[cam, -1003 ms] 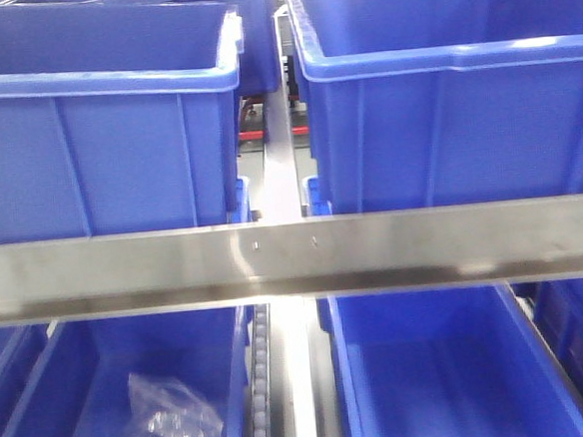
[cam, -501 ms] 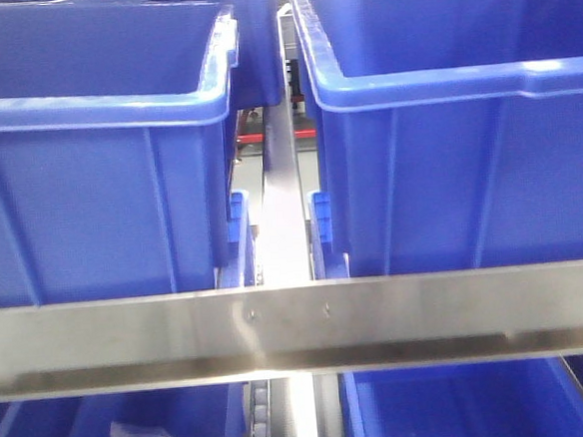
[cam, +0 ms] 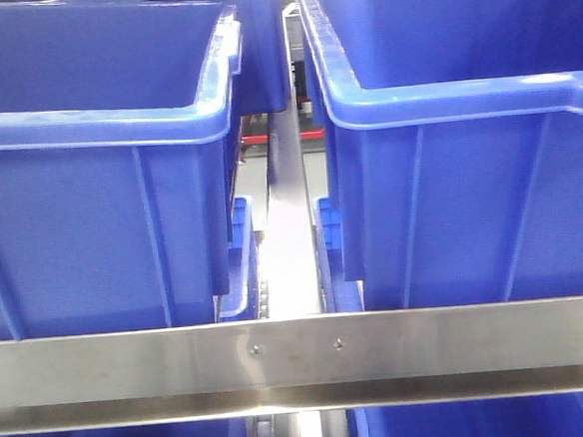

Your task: Place yellow foam block on left shelf second layer

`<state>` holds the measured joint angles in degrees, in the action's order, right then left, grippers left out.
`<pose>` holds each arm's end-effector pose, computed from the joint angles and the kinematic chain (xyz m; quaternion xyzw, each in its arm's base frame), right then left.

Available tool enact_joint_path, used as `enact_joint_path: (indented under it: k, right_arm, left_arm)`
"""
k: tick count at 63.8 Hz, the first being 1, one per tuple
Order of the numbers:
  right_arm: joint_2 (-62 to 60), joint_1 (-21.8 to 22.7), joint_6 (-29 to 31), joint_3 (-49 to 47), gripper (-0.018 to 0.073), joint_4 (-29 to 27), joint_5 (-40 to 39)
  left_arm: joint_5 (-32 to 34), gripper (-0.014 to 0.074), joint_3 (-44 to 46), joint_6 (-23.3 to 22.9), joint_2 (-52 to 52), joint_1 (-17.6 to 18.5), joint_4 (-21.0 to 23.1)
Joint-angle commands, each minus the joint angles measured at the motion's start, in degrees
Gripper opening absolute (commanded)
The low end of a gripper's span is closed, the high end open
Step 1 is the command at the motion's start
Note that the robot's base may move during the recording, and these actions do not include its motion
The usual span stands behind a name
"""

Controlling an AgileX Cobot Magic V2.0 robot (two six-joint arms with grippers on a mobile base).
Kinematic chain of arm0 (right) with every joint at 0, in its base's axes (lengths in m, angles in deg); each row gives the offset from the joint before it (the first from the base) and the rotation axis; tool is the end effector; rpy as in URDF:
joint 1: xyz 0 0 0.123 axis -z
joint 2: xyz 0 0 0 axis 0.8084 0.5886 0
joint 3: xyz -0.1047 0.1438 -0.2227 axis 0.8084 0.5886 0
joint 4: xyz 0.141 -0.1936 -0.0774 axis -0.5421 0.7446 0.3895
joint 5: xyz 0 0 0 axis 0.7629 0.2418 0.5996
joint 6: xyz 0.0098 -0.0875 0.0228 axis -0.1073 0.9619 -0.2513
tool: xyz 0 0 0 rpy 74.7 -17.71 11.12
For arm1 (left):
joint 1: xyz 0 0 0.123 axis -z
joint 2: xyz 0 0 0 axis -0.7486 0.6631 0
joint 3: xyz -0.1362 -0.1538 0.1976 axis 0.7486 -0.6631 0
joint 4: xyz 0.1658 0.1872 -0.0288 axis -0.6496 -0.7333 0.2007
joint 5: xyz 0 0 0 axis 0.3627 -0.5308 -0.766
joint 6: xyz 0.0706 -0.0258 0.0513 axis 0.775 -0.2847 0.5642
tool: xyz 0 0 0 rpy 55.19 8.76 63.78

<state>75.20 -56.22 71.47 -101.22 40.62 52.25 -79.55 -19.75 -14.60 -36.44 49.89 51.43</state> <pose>0.0793 0.0032 0.2708 -0.0232 0.7173 0.0051 0.6964 0.0558 -0.0014 0.2121 -0.0112 0.6748 -0.0305 0.7373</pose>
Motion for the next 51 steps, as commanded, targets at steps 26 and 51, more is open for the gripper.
enact_joint_path:
  k: [26,51]
  right_arm:
    - [0.39,0.3,0.4,-1.77,0.0465,0.38,-5.72]
    - [4.7,0.3,-0.99,-7.92,0.0465,0.34,-5.14]
  left_arm:
    - [4.62,0.0124,-1.53,-0.19,-1.14,0.02,0.32]
    - [4.62,0.0124,-1.53,-0.19,-1.14,0.02,0.32]
